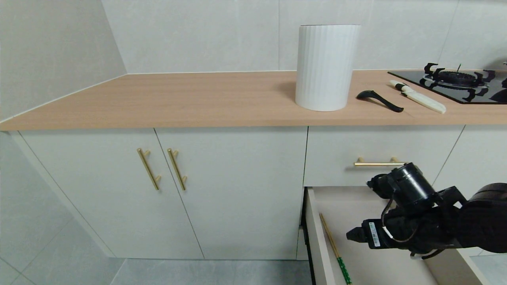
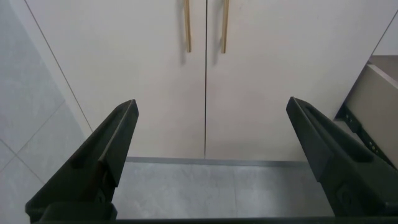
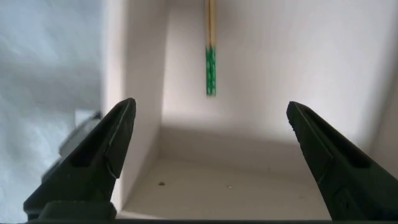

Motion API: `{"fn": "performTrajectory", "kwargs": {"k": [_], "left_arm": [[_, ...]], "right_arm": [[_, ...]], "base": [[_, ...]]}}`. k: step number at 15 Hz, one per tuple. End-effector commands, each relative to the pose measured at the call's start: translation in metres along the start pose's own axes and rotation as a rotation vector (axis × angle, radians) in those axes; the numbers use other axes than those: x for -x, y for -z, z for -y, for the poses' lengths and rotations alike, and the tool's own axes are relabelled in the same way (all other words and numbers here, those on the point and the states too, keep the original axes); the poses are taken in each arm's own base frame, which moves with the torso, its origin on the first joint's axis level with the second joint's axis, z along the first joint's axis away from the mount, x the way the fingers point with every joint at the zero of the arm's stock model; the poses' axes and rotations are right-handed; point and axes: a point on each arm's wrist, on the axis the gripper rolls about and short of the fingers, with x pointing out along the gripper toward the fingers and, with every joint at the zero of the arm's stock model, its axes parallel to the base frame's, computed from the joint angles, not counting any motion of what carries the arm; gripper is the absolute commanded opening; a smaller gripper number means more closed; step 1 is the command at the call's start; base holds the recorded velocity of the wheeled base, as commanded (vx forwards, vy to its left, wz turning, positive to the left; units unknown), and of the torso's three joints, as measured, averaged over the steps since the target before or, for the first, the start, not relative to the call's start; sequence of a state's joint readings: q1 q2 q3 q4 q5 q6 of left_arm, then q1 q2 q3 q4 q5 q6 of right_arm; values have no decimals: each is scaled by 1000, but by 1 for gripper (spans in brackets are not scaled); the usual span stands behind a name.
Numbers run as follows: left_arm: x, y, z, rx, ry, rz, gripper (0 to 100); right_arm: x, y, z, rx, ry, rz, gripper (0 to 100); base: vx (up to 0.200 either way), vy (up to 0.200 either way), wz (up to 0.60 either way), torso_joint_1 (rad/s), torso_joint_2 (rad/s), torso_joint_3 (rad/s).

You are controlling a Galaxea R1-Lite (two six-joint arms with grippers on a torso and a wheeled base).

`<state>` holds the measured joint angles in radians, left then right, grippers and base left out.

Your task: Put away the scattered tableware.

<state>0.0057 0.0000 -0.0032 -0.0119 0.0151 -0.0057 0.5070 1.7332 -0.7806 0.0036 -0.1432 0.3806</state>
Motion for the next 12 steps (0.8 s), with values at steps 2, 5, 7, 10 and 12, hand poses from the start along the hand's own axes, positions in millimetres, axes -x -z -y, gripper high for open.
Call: {"fn": "performTrajectory", "kwargs": {"k": [2,5,7,10,12], "left_arm": [[0,0,0,0,-1,0,100],[0,0,0,0,-1,0,100],[0,0,0,0,-1,0,100],[0,0,0,0,-1,0,100],[0,0,0,2,-1,0,100]], "right_arm": [[58,-6,7,26,-61,180,100],[89,-5,13,64,-87,280,100],[98,-8,20,67,-71,320,100],[106,-17,24,65,-63,367,100],[109,-32,28,60,-43,401,100]], "base": [[0,0,0,0,0,0],[0,0,0,10,-99,-83],[0,0,0,68,-356,-281],[0,0,0,106,-426,-323],[0,0,0,127,-444,-320]]}}
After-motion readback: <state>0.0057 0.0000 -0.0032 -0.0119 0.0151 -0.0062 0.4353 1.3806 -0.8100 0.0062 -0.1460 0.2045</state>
